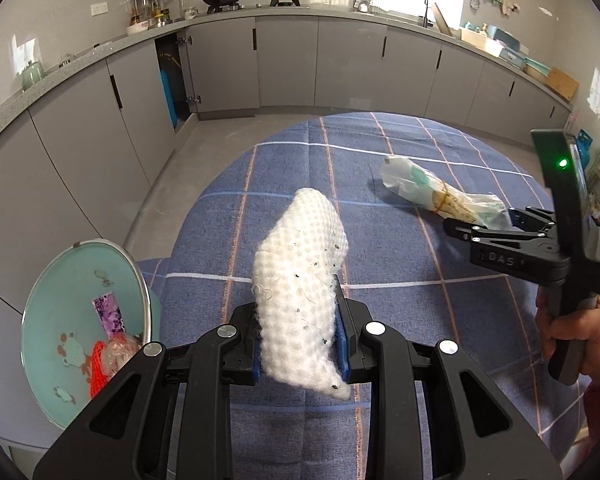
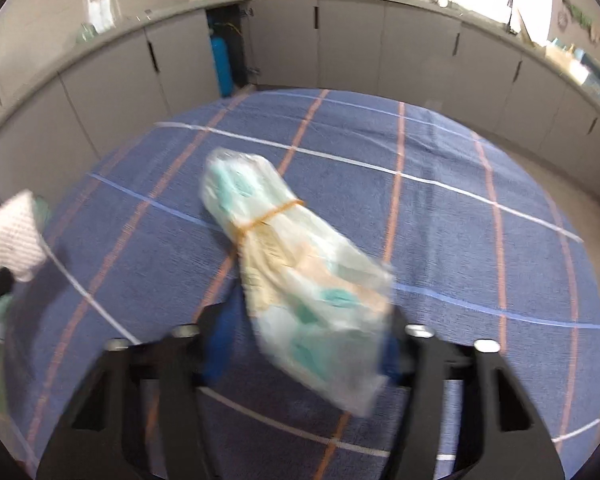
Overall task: Collect trash
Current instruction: 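Lift and carry the white cloth and clear-wrapped diaper over the teal bin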
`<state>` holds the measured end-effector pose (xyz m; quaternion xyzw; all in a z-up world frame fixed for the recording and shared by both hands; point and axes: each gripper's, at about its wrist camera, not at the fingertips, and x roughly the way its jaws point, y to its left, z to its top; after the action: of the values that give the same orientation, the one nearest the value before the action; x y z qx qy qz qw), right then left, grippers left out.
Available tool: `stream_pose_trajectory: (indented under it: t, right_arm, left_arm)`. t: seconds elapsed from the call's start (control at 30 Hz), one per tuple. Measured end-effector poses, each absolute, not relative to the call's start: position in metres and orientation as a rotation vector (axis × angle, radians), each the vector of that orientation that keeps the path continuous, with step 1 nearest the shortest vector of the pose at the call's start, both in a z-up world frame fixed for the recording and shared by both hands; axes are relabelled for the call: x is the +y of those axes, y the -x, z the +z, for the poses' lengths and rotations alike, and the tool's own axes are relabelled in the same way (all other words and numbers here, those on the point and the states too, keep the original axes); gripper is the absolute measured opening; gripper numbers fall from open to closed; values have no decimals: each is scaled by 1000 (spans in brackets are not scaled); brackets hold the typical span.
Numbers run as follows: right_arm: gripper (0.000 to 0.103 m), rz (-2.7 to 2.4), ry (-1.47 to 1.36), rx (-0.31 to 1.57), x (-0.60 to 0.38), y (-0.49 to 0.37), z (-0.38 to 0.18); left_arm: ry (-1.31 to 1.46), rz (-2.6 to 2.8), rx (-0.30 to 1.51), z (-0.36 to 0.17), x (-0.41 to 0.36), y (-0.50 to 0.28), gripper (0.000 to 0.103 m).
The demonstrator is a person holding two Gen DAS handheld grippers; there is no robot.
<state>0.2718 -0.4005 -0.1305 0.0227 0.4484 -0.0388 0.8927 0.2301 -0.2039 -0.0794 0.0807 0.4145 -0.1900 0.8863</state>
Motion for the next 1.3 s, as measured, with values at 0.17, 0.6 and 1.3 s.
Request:
stream_pose_trajectory:
  t: [0.17, 0.6, 1.3]
  right_arm:
    - [37, -123, -77, 922, -401, -264, -131]
    - [25, -184, -313, 859, -393, -205, -96]
    - [26, -180, -420, 771, -358, -146, -66]
  left_arm:
    - [-167, -393, 863, -81, -206, -229, 27]
    - [-197, -350, 807, -68, -208, -218, 27]
    - [-182, -355, 720, -40, -188, -188, 27]
